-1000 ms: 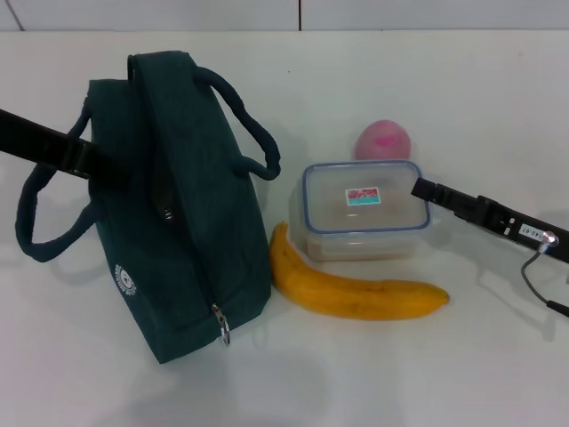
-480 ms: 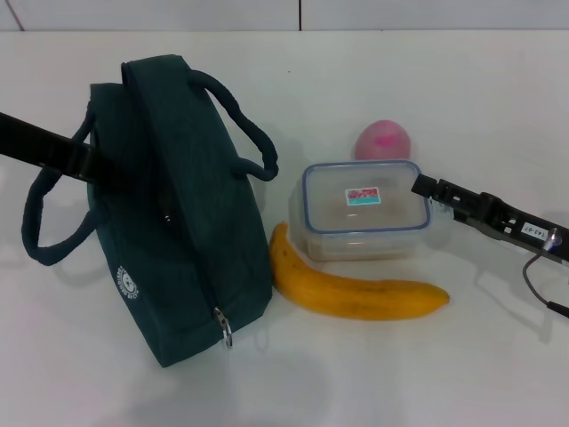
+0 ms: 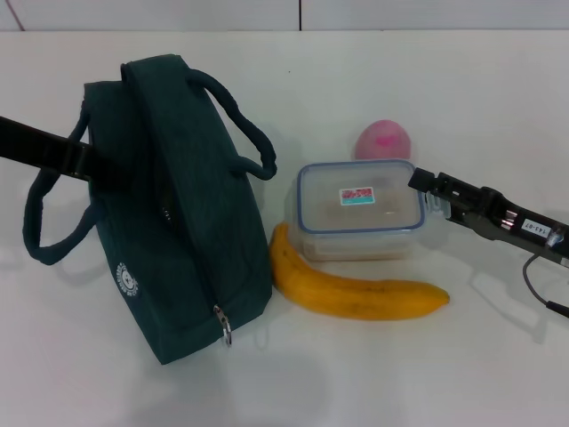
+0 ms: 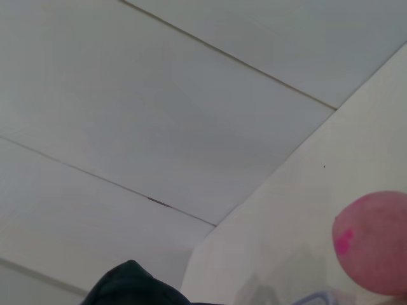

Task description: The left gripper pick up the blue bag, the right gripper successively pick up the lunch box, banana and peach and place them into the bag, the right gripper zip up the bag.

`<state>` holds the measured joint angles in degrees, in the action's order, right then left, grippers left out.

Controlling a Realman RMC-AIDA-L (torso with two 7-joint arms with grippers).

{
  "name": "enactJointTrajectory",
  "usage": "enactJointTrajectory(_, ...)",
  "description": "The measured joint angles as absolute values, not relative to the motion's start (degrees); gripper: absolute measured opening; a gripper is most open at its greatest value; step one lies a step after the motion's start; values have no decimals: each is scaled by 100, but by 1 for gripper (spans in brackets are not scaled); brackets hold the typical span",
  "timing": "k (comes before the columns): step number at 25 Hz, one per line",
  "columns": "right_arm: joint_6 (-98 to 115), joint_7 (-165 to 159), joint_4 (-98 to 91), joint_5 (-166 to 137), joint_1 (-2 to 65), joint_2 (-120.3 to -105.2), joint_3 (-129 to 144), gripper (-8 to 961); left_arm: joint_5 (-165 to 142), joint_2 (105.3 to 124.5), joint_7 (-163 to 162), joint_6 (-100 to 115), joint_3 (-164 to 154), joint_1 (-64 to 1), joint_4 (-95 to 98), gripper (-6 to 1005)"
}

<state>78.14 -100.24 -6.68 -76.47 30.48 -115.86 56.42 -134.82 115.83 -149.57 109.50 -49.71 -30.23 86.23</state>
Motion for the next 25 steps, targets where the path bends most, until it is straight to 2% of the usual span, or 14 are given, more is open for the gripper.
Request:
enactJointTrajectory(15,7880,-10278,-680,-7637,3106,-11590,5614,738,-13482,11606,-14909,10897,-4966,-3077,8399,41)
enactJointTrajectory(18,7865,-10315,-673,-7637,3128,-11594,5630,537,-13482,11612,-14902,10896,-4966,-3083,8318,41)
enactJointTrajectory(25,7848,-10357,-673,-7638,3202,-11607,5637,516,-13482,11611,-14854,10889,-4969,-3105,8288,41)
